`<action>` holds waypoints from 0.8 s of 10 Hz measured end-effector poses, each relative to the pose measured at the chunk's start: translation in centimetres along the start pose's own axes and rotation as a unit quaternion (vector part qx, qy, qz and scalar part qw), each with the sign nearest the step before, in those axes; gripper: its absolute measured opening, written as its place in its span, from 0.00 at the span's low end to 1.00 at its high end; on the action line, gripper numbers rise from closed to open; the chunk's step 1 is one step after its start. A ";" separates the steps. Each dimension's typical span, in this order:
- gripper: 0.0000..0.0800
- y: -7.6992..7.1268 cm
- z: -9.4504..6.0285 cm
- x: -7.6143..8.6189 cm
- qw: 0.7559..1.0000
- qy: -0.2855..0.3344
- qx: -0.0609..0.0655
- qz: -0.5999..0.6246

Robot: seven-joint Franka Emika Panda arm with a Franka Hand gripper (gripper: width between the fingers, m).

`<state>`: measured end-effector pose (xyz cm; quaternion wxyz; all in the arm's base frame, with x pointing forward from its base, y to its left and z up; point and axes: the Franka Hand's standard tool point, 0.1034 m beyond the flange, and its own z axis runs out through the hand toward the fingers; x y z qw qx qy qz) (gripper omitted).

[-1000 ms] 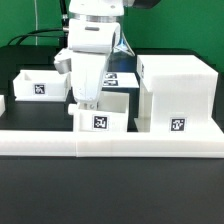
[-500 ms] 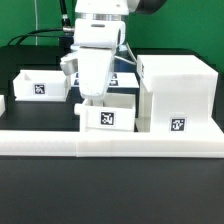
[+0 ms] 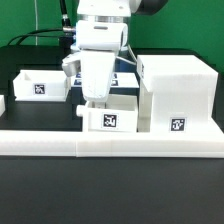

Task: Assemble drawer

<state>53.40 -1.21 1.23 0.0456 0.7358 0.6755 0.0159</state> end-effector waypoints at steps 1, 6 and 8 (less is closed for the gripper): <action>0.05 0.3 -0.1 0.3 1.000 -0.001 0.001 -0.007; 0.05 0.2 0.1 0.4 1.000 -0.001 0.003 -0.001; 0.05 0.0 0.3 0.5 1.000 -0.004 0.005 0.012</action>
Offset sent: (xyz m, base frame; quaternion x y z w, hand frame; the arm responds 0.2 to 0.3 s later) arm 0.0000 0.0000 0.0000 0.0000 0.0000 0.0000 1.0000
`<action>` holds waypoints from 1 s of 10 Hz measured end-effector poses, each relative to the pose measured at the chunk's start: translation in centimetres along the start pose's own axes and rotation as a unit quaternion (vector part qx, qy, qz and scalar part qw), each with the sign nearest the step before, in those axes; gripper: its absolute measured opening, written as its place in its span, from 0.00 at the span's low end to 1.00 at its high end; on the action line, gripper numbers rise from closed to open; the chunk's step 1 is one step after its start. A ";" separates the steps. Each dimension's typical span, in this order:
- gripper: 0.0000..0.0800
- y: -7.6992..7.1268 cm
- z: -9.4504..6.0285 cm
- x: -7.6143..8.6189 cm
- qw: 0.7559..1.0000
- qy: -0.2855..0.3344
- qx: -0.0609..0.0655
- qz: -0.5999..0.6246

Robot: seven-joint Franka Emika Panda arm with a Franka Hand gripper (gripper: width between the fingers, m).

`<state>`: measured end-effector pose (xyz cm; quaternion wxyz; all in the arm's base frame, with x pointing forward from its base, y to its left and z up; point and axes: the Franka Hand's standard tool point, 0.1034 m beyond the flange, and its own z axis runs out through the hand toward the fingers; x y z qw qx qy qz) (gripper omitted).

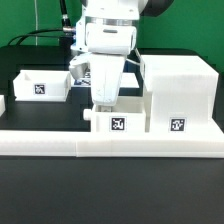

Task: Assemble drawer

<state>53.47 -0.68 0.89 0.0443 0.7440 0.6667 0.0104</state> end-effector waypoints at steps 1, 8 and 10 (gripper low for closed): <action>0.05 -0.1 0.0 0.0 1.000 -0.001 0.001 0.000; 0.05 0.0 -0.1 0.9 1.000 -0.002 -0.003 0.002; 0.05 0.0 -0.1 0.7 1.000 -0.005 0.006 0.013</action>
Offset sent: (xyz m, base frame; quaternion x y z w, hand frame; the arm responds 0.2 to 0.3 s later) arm 0.0000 0.0000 0.0000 0.0000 0.0000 0.0000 1.0000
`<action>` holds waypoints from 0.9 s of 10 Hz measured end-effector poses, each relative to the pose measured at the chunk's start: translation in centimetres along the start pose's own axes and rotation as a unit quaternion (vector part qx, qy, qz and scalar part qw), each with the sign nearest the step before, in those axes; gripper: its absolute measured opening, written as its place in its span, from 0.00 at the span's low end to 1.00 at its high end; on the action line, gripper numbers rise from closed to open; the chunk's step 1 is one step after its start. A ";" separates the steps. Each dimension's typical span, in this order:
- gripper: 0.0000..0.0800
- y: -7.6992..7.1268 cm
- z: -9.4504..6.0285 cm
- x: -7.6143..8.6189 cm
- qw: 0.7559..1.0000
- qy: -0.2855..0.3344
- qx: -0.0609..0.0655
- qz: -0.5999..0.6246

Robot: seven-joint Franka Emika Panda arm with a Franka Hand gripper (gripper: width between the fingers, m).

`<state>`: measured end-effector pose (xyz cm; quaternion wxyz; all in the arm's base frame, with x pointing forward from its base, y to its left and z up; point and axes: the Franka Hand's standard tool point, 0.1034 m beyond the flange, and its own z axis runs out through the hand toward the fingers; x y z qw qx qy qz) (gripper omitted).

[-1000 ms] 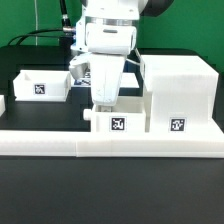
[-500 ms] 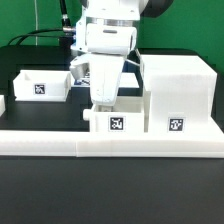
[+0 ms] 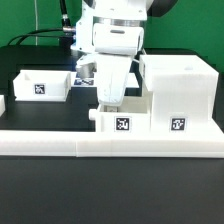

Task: Assemble drawer

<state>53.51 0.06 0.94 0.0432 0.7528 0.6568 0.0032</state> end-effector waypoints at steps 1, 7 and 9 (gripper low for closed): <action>0.05 0.0 0.0 0.0 1.000 0.000 0.000 0.000; 0.05 0.1 -0.1 0.0 0.999 -0.016 0.034 -0.013; 0.05 0.0 -0.1 0.1 0.999 -0.016 0.034 -0.013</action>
Offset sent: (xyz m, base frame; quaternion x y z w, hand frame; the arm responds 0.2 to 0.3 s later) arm -0.0009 0.0045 -0.0046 0.0188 -0.0283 -0.0432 0.9985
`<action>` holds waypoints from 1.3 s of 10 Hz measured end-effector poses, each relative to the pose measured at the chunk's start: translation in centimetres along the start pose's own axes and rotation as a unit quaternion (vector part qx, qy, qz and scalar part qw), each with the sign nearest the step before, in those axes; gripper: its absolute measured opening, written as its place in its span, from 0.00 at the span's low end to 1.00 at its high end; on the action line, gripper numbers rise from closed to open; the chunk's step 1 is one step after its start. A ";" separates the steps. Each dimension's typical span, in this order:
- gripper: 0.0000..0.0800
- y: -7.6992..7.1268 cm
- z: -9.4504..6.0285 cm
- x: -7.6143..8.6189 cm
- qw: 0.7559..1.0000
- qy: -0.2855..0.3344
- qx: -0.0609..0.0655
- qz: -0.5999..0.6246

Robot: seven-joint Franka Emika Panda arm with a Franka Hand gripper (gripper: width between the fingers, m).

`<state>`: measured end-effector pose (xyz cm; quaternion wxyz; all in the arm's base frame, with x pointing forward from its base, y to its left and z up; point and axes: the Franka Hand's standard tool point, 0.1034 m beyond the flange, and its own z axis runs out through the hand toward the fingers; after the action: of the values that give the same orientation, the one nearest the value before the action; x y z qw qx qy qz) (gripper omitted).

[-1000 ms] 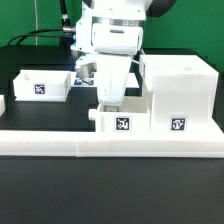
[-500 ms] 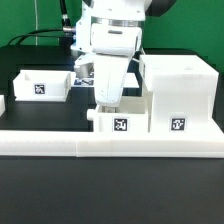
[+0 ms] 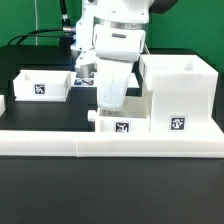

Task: Assemble drawer

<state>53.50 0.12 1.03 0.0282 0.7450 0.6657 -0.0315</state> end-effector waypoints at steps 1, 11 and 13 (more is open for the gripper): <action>0.05 -0.1 0.0 0.2 1.000 0.001 -0.001 0.003; 0.05 -0.1 0.2 0.1 1.000 0.007 -0.019 0.012; 0.05 -0.1 0.2 0.2 1.000 0.004 -0.020 0.004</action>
Offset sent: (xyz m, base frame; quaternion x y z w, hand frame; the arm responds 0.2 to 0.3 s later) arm 0.0072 0.0101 -0.0027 -0.0202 0.0170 -0.0052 0.9996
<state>53.46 0.34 0.85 0.0408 0.7471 0.6633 -0.0149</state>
